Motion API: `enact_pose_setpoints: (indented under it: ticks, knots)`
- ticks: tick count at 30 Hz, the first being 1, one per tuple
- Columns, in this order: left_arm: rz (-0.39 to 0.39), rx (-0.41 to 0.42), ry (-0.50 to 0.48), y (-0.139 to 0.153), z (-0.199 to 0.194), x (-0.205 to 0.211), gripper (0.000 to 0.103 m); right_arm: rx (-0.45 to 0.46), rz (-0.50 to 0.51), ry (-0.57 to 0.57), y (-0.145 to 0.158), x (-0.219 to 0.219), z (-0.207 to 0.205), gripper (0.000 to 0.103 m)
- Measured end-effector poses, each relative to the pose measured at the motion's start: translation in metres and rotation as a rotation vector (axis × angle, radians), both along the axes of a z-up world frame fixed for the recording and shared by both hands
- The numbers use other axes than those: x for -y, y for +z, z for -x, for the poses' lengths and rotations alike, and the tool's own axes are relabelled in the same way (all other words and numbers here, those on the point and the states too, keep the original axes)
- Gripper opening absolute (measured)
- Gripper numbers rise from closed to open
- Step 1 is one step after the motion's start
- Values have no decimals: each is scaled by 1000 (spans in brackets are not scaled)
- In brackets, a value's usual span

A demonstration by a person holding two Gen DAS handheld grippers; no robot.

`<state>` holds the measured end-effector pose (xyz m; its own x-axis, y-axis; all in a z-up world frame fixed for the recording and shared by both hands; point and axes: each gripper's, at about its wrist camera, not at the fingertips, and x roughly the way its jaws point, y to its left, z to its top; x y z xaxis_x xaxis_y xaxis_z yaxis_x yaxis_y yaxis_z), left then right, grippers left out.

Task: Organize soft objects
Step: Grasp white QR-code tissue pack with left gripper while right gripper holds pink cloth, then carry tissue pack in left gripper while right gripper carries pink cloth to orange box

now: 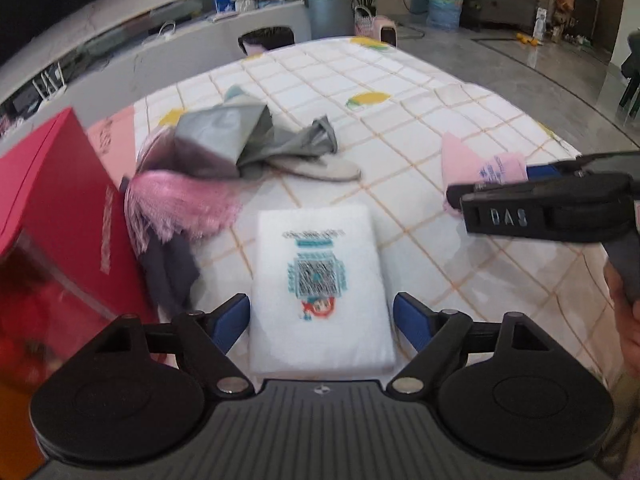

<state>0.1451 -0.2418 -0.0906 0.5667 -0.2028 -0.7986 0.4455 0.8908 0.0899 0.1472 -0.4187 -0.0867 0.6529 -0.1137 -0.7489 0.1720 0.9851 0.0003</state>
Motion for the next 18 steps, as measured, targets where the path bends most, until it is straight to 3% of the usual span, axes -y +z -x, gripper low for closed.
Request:
enact_pose_setpoints:
  ticks: [5,9,14,18]
  knots:
    - [45,-35,28,-2,-16,3,96,4,1,2,0,0,1,59]
    - [57,0,43,-3,-17,5,81,4,10,8,-1,-1,2,58]
    - [61,-25,57,0,-18,6,75,5,15,12,-1,-2,2,56]
    - [73,-66,80,4,-23,5,72,10,24,39,-1,-5,2,49]
